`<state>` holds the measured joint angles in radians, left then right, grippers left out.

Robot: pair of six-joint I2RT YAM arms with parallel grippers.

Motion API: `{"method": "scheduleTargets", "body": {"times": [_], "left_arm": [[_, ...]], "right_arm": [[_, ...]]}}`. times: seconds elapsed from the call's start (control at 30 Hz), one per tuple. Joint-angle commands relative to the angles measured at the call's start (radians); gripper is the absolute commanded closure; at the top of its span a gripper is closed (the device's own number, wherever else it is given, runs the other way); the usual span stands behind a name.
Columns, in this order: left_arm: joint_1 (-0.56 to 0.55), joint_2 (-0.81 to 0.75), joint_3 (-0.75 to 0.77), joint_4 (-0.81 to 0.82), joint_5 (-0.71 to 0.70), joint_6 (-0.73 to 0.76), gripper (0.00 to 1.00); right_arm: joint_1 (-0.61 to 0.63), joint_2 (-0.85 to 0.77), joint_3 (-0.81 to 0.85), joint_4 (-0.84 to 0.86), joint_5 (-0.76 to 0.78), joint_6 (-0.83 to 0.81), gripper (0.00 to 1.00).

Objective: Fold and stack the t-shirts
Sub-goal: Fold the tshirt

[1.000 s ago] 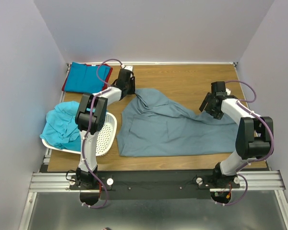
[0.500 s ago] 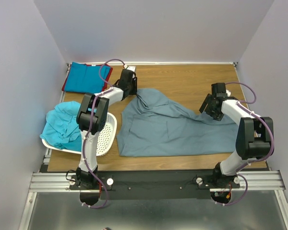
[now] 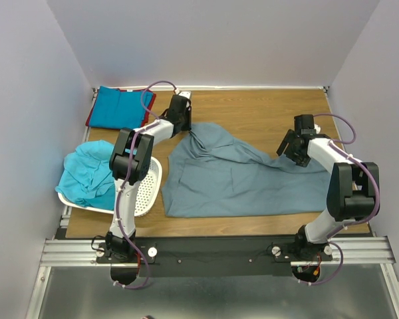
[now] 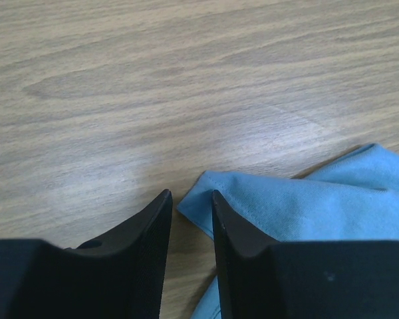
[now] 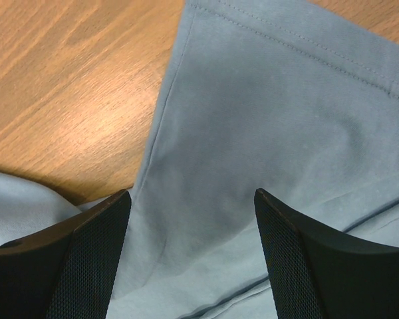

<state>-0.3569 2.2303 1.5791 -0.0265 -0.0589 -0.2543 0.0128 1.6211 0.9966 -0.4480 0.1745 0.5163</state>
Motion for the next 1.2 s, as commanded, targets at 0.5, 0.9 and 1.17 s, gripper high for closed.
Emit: {"method": "scheduleTargets", "body": {"times": [0.5,0.9,1.17], "left_arm": [[-0.017,-0.024,-0.017,-0.03,0.054,0.013,1.0],[-0.017,-0.115,-0.042,0.007,0.142,-0.005,1.0],[-0.017,-0.141,-0.051,0.01,0.139,0.001,1.0]], "right_arm": [[-0.05,0.161,0.155,0.014,0.046,-0.025,0.2],[-0.085,0.33,0.293,0.026,0.125,-0.048,0.35],[-0.086,0.385,0.35,0.026,0.143,-0.059,0.45]]}}
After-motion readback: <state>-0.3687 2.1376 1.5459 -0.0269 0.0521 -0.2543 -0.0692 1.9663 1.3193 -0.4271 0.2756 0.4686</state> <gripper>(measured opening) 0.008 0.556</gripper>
